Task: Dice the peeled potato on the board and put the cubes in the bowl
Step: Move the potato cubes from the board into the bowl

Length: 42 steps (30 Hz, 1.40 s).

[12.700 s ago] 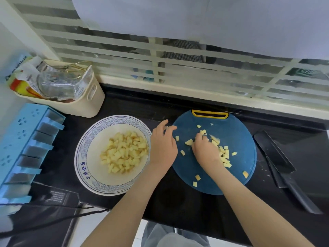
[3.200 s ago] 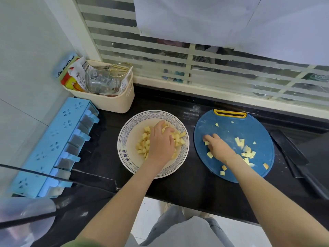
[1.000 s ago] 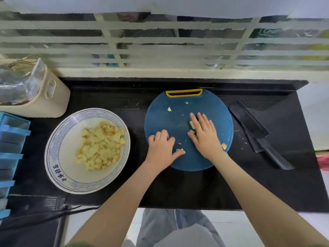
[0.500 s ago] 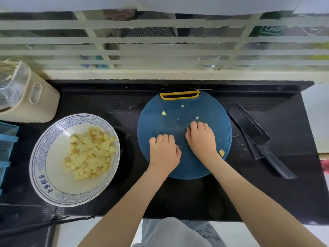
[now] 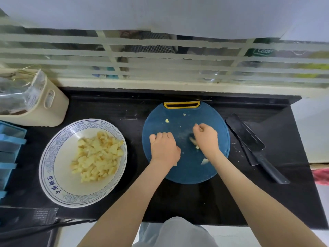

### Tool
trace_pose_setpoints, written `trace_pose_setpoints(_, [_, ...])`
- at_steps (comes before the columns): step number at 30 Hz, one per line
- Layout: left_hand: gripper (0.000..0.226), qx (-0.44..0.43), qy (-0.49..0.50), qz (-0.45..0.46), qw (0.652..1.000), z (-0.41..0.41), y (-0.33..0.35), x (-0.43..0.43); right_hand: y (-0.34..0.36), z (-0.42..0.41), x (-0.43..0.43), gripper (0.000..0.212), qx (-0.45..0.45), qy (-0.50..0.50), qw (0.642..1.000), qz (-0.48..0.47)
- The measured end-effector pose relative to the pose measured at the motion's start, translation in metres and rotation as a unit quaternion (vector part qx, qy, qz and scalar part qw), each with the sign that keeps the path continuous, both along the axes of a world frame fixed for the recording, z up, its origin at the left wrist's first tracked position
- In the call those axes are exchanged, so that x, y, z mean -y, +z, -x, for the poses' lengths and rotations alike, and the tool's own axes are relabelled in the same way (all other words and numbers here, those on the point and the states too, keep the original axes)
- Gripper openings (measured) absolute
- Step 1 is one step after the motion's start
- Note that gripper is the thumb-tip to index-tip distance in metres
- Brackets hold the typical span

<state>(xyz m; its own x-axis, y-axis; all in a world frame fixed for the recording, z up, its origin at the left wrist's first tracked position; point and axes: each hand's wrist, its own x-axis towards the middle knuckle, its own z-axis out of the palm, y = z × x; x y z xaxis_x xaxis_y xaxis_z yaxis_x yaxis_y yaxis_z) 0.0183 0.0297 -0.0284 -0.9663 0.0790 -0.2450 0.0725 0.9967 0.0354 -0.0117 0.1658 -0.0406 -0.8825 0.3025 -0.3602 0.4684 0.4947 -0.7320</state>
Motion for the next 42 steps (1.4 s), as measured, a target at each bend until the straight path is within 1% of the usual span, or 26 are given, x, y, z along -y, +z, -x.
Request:
trace_pose_setpoints(2, [0.027, -0.015, 0.006, -0.023, 1.000, -0.001, 0.011, 0.005, 0.013, 0.002, 0.009, 0.043, 0.008, -0.016, 0.998, 0.054])
trace_pose_setpoints(5, [0.025, -0.040, 0.036, -0.050, 0.997, -0.002, 0.036, 0.024, 0.039, 0.006, 0.040, 0.035, 0.002, 0.004, 0.993, 0.115])
trace_pose_setpoints(8, [0.028, -0.038, 0.136, -0.052, 0.989, -0.007, 0.060, 0.068, 0.065, 0.004, 0.093, 0.029, -0.011, 0.078, 0.987, 0.143])
trace_pose_setpoints(9, [0.028, -0.035, 0.177, -0.051, 0.982, -0.010, 0.066, 0.090, 0.072, 0.002, 0.115, 0.031, -0.021, 0.113, 0.984, 0.136])
trace_pose_setpoints(11, [0.027, -0.016, 0.228, -0.035, 0.973, -0.016, 0.071, 0.123, 0.080, -0.004, 0.150, 0.036, -0.052, 0.168, 0.979, 0.107])
trace_pose_setpoints(13, [0.021, 0.008, 0.263, -0.032, 0.964, -0.028, 0.073, 0.163, 0.083, -0.015, 0.194, 0.038, -0.074, 0.216, 0.968, 0.108])
trace_pose_setpoints(15, [0.015, 0.031, 0.284, -0.042, 0.957, -0.035, 0.071, 0.191, 0.080, -0.022, 0.224, 0.036, -0.083, 0.259, 0.955, 0.116])
trace_pose_setpoints(16, [0.015, 0.041, 0.290, -0.038, 0.955, -0.041, 0.068, 0.206, 0.076, -0.024, 0.239, 0.034, -0.083, 0.288, 0.947, 0.120])
trace_pose_setpoints(17, [0.018, 0.047, 0.295, -0.034, 0.954, -0.048, 0.067, 0.221, 0.073, -0.027, 0.253, 0.031, -0.079, 0.325, 0.937, 0.105])
trace_pose_setpoints(19, [0.023, 0.046, 0.295, -0.036, 0.954, -0.053, 0.063, 0.234, 0.063, -0.028, 0.263, 0.031, -0.072, 0.409, 0.910, 0.013])
trace_pose_setpoints(20, [0.022, 0.027, 0.298, -0.040, 0.953, -0.057, 0.062, 0.240, 0.058, -0.029, 0.268, 0.035, -0.069, 0.440, 0.895, -0.028])
trace_pose_setpoints(21, [0.022, -0.005, 0.301, -0.047, 0.952, -0.059, 0.062, 0.241, 0.053, -0.030, 0.268, 0.036, -0.066, 0.444, 0.893, -0.042])
trace_pose_setpoints(23, [0.028, -0.082, 0.313, -0.065, 0.944, -0.062, 0.061, 0.239, 0.046, -0.032, 0.266, 0.031, -0.094, 0.426, 0.898, -0.056])
trace_pose_setpoints(25, [0.029, -0.138, 0.300, -0.086, 0.940, -0.061, 0.058, 0.232, 0.043, -0.031, 0.261, 0.022, -0.133, 0.412, 0.899, -0.067])
trace_pose_setpoints(27, [0.029, -0.143, 0.271, -0.121, 0.944, -0.057, 0.056, 0.219, 0.046, -0.028, 0.253, 0.018, -0.137, 0.409, 0.900, -0.060])
trace_pose_setpoints(29, [0.028, -0.132, 0.238, -0.145, 0.951, -0.051, 0.056, 0.202, 0.050, -0.025, 0.237, 0.019, -0.133, 0.393, 0.908, -0.055])
trace_pose_setpoints(33, [0.026, -0.152, 0.157, -0.165, 0.962, -0.040, 0.052, 0.155, 0.047, -0.020, 0.175, 0.021, -0.135, 0.309, 0.938, -0.078])
trace_pose_setpoints(35, [0.025, -0.148, 0.101, -0.179, 0.967, -0.033, 0.050, 0.126, 0.040, -0.021, 0.128, 0.029, -0.096, 0.253, 0.956, -0.113])
trace_pose_setpoints(37, [0.027, -0.104, 0.041, -0.176, 0.978, -0.024, 0.047, 0.097, 0.031, -0.027, 0.079, 0.041, -0.029, 0.199, 0.967, -0.157])
trace_pose_setpoints(38, [0.031, -0.069, 0.008, -0.161, 0.985, -0.020, 0.045, 0.083, 0.029, -0.033, 0.056, 0.048, 0.010, 0.175, 0.968, -0.179])
trace_pose_setpoints(40, [0.041, 0.026, -0.059, -0.125, 0.990, -0.014, 0.038, 0.051, 0.025, -0.047, 0.009, 0.069, 0.112, 0.129, 0.960, -0.222])
trace_pose_setpoints(42, [0.051, 0.107, -0.083, -0.091, 0.987, -0.015, 0.026, 0.031, 0.022, -0.059, -0.025, 0.086, 0.210, 0.110, 0.943, -0.234])
